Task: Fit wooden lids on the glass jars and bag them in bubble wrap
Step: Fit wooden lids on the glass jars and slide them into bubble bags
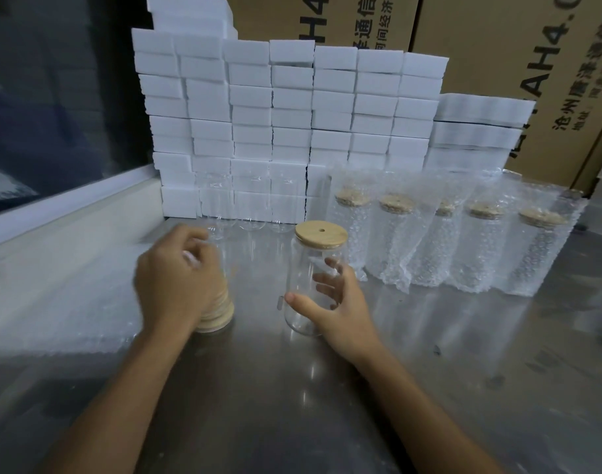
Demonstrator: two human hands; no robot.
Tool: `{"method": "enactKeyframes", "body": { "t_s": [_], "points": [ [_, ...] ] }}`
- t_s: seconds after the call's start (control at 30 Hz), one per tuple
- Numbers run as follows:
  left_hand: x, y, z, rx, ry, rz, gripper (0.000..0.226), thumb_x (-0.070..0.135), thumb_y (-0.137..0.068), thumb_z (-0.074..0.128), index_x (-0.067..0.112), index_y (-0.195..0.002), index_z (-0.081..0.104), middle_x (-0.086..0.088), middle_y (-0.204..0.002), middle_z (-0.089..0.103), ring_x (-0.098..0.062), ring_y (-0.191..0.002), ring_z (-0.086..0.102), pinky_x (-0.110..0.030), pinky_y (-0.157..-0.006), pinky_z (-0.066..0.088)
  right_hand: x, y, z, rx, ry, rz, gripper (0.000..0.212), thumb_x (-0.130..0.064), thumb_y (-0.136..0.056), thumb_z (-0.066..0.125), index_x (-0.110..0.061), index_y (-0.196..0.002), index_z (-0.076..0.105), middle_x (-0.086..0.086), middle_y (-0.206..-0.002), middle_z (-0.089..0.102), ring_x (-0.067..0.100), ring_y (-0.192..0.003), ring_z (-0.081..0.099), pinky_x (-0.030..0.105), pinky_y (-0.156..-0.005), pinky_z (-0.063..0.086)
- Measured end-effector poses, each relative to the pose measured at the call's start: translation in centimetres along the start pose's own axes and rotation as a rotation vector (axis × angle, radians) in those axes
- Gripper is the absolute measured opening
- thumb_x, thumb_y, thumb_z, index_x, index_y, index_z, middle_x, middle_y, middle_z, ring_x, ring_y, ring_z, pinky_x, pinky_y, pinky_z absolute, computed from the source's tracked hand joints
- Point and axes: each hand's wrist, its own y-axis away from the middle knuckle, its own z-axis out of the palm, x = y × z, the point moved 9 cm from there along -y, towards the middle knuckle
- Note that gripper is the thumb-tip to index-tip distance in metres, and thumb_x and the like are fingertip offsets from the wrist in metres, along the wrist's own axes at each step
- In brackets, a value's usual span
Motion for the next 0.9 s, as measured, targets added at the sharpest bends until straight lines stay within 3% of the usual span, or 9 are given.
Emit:
{"method": "enactKeyframes", "body": {
  "t_s": [0.07,0.2,0.33,0.5,0.57,0.67,0.73,0.8,0.9],
  "points": [
    [-2.3,-0.9,-1.2,0.05,-0.297,-0.039,0.016,0.014,-0.084,0.055,0.014,-0.094,0.068,-0.014,-0.091,0.07,-0.039,-0.081,0.061,-0.047,-0.076,0.05,0.4,-0.1,-0.3,0.002,0.024,0.019,0.093,-0.045,-0.071,0.089,-0.036,-0.146,0.035,-0.015,-0.13,0.055,0.005,-0.121,0.054,0.02,-0.093,0.044],
    [-8.0,-1.3,-1.2,-0.103,-0.752,-0.257,0.026,0.014,-0.083,0.063,0.006,-0.108,0.067,-0.024,-0.109,0.059,-0.044,-0.101,0.053,-0.049,-0.088,0.036,0.9,-0.2,-1.5,0.076,0.078,0.054,0.094,-0.043,-0.073,0.088,-0.03,-0.149,0.034,-0.01,-0.13,0.053,0.01,-0.121,0.053,0.027,-0.098,0.046],
    [-11.0,-0.4,-0.8,-0.264,-0.891,-0.449,0.027,0.027,-0.083,0.069,0.004,-0.098,0.066,-0.02,-0.107,0.057,-0.04,-0.106,0.048,-0.046,-0.09,0.034,1.5,-0.4,-3.2,0.196,0.151,0.082,0.101,-0.047,-0.076,0.084,-0.023,-0.155,0.028,-0.008,-0.136,0.051,0.014,-0.127,0.05,0.038,-0.107,0.044],
    [-10.3,-0.9,-1.2,-0.146,-0.838,-0.4,0.02,0.02,-0.088,0.067,0.0,-0.086,0.067,-0.023,-0.092,0.063,-0.043,-0.092,0.054,-0.045,-0.081,0.035,0.5,0.5,-5.3,0.429,0.25,0.062,0.098,-0.05,-0.082,0.078,-0.013,-0.156,0.027,0.004,-0.154,0.04,0.021,-0.141,0.039,0.048,-0.116,0.036],
    [-9.1,-1.2,-1.6,-0.064,-0.797,-0.335,0.02,0.017,-0.09,0.063,-0.003,-0.086,0.068,-0.025,-0.087,0.062,-0.045,-0.085,0.054,-0.044,-0.075,0.033,-1.6,1.6,-6.4,0.591,0.225,-0.061,0.087,-0.047,-0.084,0.077,-0.014,-0.151,0.034,0.003,-0.146,0.045,0.019,-0.134,0.043,0.049,-0.113,0.038],
    [-6.0,-2.0,-2.5,0.079,-0.628,-0.189,0.02,0.015,-0.091,0.057,-0.002,-0.089,0.067,-0.024,-0.083,0.064,-0.044,-0.078,0.055,-0.044,-0.073,0.033,-5.8,3.4,-6.8,0.757,0.263,-0.365,0.046,-0.034,-0.09,0.07,-0.012,-0.127,0.053,-0.003,-0.119,0.052,0.016,-0.112,0.051,0.049,-0.1,0.044],
    [-3.6,-2.0,-2.7,0.116,-0.4,-0.112,0.014,0.016,-0.091,0.056,0.006,-0.085,0.064,-0.015,-0.081,0.065,-0.036,-0.076,0.056,-0.046,-0.082,0.042,-7.2,3.7,-5.7,0.706,0.266,-0.479,0.03,-0.032,-0.09,0.065,-0.013,-0.111,0.059,-0.005,-0.106,0.057,0.015,-0.1,0.055,0.042,-0.091,0.047],
    [-1.5,-1.7,-2.6,0.127,-0.179,-0.075,0.009,0.02,-0.09,0.058,0.016,-0.082,0.059,-0.002,-0.076,0.064,-0.03,-0.075,0.058,-0.045,-0.085,0.048,-7.5,3.4,-4.1,0.552,0.219,-0.499,0.022,-0.033,-0.09,0.063,-0.015,-0.102,0.062,-0.004,-0.097,0.063,0.013,-0.091,0.06,0.032,-0.083,0.048],
    [0.6,-0.9,-1.8,0.116,0.031,-0.06,0.012,0.023,-0.09,0.06,0.018,-0.08,0.058,0.014,-0.067,0.057,-0.01,-0.061,0.054,-0.03,-0.072,0.043,-6.7,2.9,-0.8,0.242,0.171,-0.422,0.036,-0.046,-0.087,0.066,-0.019,-0.111,0.065,-0.01,-0.097,0.067,0.009,-0.093,0.064,0.023,-0.08,0.047]
  ]
}}
